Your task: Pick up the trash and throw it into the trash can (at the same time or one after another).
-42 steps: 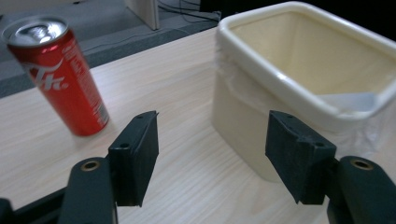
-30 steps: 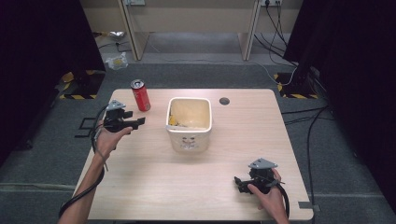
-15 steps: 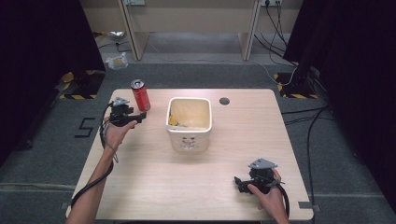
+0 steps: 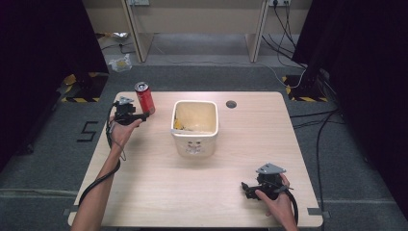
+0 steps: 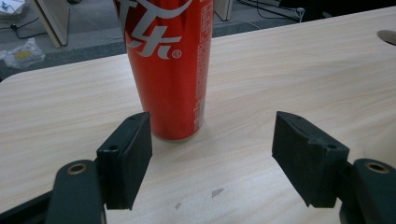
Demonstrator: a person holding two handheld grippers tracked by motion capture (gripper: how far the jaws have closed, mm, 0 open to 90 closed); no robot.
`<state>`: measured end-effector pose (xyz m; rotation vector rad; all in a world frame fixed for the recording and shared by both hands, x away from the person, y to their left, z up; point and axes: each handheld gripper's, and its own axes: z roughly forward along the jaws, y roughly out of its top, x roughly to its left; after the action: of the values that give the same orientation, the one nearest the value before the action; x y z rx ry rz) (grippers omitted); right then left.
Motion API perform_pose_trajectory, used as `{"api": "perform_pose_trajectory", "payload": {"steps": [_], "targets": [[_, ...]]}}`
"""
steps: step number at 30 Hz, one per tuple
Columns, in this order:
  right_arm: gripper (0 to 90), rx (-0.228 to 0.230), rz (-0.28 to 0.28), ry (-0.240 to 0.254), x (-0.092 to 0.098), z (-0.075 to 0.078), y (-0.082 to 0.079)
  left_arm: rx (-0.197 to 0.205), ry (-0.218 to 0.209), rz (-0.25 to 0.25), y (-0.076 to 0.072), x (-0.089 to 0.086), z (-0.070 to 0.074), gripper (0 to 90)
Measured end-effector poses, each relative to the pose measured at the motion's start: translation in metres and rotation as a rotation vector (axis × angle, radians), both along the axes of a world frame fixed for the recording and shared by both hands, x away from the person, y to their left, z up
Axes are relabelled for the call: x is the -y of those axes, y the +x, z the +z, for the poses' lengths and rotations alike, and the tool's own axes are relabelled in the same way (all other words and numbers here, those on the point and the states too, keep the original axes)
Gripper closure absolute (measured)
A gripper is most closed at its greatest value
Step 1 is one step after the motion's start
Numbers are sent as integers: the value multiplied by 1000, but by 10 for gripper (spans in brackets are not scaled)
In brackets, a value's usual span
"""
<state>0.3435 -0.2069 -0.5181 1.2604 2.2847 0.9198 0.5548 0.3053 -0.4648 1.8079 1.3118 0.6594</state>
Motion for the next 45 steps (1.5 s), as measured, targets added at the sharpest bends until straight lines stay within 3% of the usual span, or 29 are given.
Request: {"api": "perform_pose_trajectory", "payload": {"steps": [12, 28, 45], "targets": [[1, 2, 1, -1, 0, 0, 0, 15, -8, 17, 17, 4, -2, 273], [1, 3, 1, 0, 0, 0, 0, 42, 20, 29, 38, 12, 4, 266], [1, 3, 2, -1, 0, 0, 0, 58, 11, 101, 49, 5, 1, 268]]}}
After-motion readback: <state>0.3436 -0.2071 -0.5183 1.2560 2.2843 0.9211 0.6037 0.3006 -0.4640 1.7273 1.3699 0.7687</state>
